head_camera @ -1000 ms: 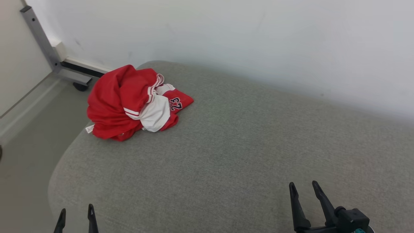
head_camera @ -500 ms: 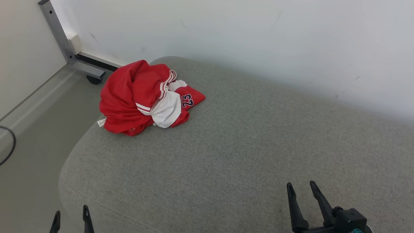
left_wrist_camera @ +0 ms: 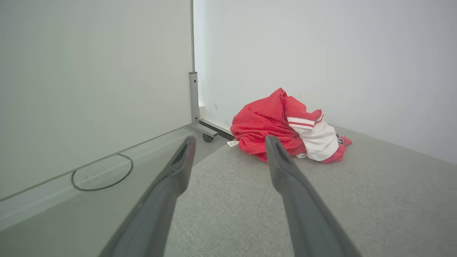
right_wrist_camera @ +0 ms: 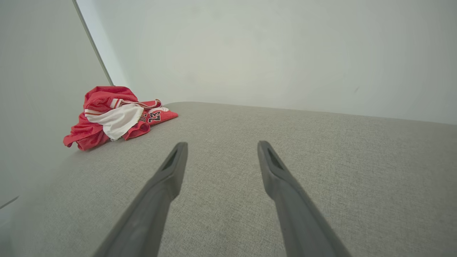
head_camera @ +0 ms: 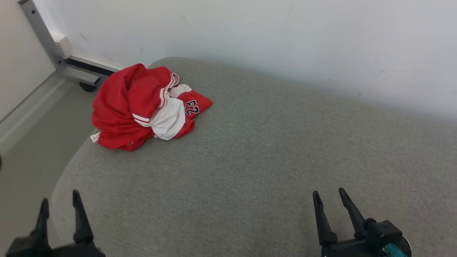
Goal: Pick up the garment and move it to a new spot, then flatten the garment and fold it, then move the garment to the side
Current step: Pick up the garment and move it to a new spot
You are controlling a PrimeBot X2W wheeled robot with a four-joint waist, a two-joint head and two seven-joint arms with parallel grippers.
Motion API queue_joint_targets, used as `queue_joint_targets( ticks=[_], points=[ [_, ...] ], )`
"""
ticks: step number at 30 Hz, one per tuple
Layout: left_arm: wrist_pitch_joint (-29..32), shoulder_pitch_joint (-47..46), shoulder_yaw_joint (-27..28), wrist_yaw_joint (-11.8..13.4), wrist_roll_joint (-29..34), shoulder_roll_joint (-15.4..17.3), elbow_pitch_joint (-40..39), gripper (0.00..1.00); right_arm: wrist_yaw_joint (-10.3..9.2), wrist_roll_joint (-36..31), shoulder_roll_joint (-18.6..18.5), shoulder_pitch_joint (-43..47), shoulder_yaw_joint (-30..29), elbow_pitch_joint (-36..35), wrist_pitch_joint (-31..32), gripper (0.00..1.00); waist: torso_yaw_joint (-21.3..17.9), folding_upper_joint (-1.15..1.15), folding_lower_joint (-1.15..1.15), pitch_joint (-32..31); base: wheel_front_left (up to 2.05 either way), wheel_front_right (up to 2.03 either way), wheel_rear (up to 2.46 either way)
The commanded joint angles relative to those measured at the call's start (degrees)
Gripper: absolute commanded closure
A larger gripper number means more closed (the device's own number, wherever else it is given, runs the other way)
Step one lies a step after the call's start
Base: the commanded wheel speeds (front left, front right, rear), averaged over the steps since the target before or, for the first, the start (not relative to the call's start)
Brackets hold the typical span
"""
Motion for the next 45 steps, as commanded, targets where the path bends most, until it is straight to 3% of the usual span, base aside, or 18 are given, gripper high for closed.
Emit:
queue_joint_targets(
  ticks=[1, 8, 24, 33, 38, 45],
  points=[
    [-0.2, -1.9, 0.1, -0.4, 0.1, 0.5, 0.3, 0.00, -0.12, -0.4, 0.0, -0.6, -0.2, -0.3, 0.0, 0.00, -2.3, 0.00, 0.00, 1.9, 0.00, 0.00, 0.00],
    [-0.2, -15.4, 2.5, -2.8, -3.3, 5.3, 4.4, 0.00, -0.12, -2.0, 0.0, -4.0, -1.2, -1.9, 0.0, 0.00, -9.5, 0.00, 0.00, 8.4, 0.00, 0.00, 0.00],
    [4.4, -36.5, 6.2, -4.1, -9.6, 19.1, 17.8, 0.00, -0.12, -1.8, 0.0, -10.1, -1.2, -9.1, 0.0, 0.00, -22.3, 0.00, 0.00, 19.6, 0.00, 0.00, 0.00],
    [14.7, -43.5, 3.1, -4.1, -8.7, 25.7, 29.3, 0.00, -0.12, -2.1, 0.1, -11.6, -1.2, -11.7, 0.0, 0.00, -25.0, 0.00, 0.00, 22.9, 0.00, 0.00, 0.00],
    [20.1, -44.9, 2.3, -2.9, -8.1, 27.9, 34.9, 0.00, -0.12, -2.0, 0.1, -11.7, -1.3, -12.2, 0.0, 0.00, -25.6, 0.00, 0.00, 23.4, 0.00, 0.00, 0.00],
    [27.4, -46.0, 1.7, -2.3, -9.2, 28.4, 41.3, 0.00, -0.12, -2.2, 0.1, -11.4, -1.6, -12.2, 0.0, 0.00, -25.8, 0.00, 0.00, 22.9, 0.00, 0.00, 0.00]
  ],
)
